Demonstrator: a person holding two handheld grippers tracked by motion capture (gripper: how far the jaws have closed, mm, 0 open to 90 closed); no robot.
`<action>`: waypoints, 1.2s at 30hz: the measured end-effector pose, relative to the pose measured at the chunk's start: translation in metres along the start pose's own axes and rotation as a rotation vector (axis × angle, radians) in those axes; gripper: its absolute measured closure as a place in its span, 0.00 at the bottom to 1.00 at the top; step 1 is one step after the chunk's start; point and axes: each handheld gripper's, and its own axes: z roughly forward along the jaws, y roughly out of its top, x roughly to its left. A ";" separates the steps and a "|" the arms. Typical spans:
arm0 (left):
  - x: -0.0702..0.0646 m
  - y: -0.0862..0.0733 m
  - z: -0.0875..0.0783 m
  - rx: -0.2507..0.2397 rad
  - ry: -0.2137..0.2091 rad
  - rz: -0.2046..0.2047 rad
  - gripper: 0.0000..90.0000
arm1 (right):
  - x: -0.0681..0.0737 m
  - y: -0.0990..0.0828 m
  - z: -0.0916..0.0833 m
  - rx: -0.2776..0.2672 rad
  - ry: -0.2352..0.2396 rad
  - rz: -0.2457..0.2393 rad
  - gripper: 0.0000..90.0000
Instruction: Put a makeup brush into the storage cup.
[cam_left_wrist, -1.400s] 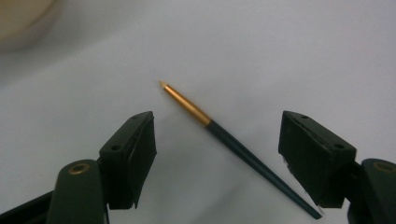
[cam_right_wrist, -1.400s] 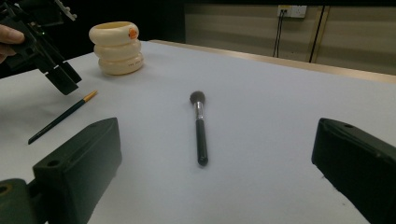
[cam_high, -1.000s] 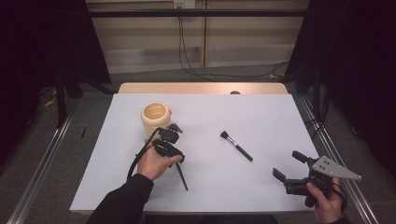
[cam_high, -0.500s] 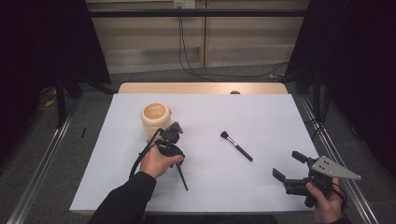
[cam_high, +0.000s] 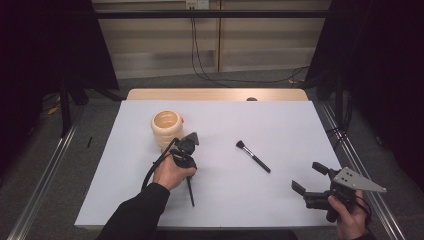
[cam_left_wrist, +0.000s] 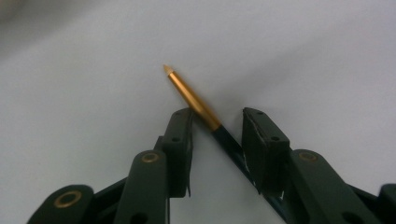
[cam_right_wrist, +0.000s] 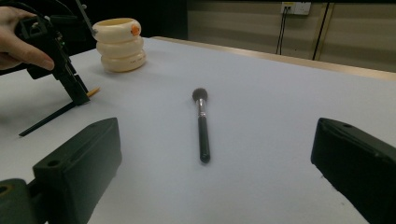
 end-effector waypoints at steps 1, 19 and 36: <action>0.001 0.000 0.000 -0.007 -0.002 0.003 0.71 | 0.000 0.000 0.000 0.001 0.000 0.000 0.01; 0.011 -0.001 -0.001 -0.007 -0.011 0.104 0.93 | 0.000 0.000 0.000 0.000 -0.005 0.001 0.01; 0.018 -0.006 -0.002 -0.052 -0.066 0.133 0.94 | 0.000 0.000 0.000 0.004 -0.003 0.002 0.01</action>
